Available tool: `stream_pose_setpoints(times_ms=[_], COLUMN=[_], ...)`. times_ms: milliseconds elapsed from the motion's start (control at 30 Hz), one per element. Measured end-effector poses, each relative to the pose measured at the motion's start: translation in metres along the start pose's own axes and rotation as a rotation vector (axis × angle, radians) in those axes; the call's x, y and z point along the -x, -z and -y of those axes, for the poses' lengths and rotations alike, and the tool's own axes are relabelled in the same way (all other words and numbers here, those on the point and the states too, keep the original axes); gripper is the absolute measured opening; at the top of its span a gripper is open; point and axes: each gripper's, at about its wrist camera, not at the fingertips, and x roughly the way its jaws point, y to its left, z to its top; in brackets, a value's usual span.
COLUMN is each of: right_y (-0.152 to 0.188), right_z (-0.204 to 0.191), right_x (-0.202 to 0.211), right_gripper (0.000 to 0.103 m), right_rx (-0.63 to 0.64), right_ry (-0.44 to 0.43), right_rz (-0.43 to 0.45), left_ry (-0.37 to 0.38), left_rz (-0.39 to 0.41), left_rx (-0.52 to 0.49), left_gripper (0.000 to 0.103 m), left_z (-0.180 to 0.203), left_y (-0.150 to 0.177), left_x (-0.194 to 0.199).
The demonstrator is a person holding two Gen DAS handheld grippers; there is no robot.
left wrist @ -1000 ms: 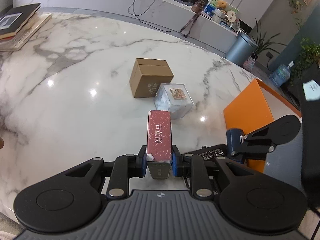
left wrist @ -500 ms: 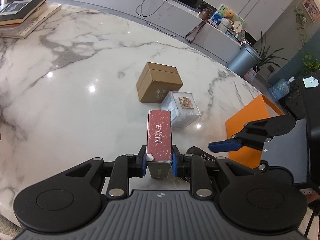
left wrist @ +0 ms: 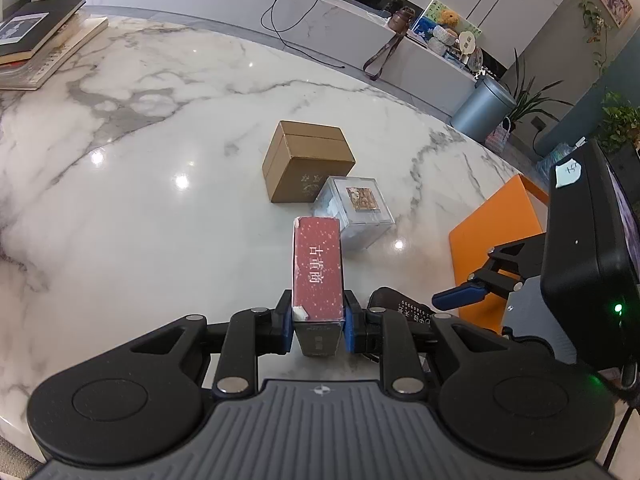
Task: Organize rigid objects
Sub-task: 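Grasp the plaid glasses case with the right gripper while the left holds the red box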
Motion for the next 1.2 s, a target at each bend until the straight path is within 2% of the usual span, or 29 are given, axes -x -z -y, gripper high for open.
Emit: stream_pose_setpoints(times_ms=[167,233,467,533,667,767,833,1200], right_y=[0.0,-0.003,-0.012,-0.012,-0.008,-0.007,-0.006,0.015], right_z=[0.008,0.014,0.01,0.011,0.011,0.014,0.015,0.01], right_x=[-0.006,-0.007,-0.005,-0.006,-0.006,-0.008,-0.006,0.015], right_gripper=[0.074,0.071,0.072,0.076,0.077,0.077,0.073,0.067], right_rx=[-0.065,-0.107,-0.146,-0.147,-0.168,-0.195,-0.22,-0.295], right_ry=[-0.029,-0.035,-0.032,-0.037,-0.043,-0.054,-0.06,-0.044], right_rz=[-0.032,-0.013,0.053,0.036,0.003,0.016,0.033,0.12], left_ry=[0.003,0.005,-0.008,-0.009,-0.008,-0.012,-0.021,-0.024], left_rz=[-0.003,-0.004,-0.001,-0.001,-0.006,-0.03,-0.042,-0.017], left_rx=[-0.01,-0.01,0.007,0.007,0.008,0.006,0.005,0.013], left_gripper=[0.026,0.026,0.026,0.026,0.026,0.027,0.026,0.026], left_z=[0.001,0.0,-0.002,-0.002,-0.002,-0.002,-0.002,-0.003], left_y=[0.0,0.0,0.001,0.0,0.0,0.001,0.001,0.002], left_x=[-0.002,-0.002,-0.002,-0.002,-0.002,-0.006,-0.008,-0.004])
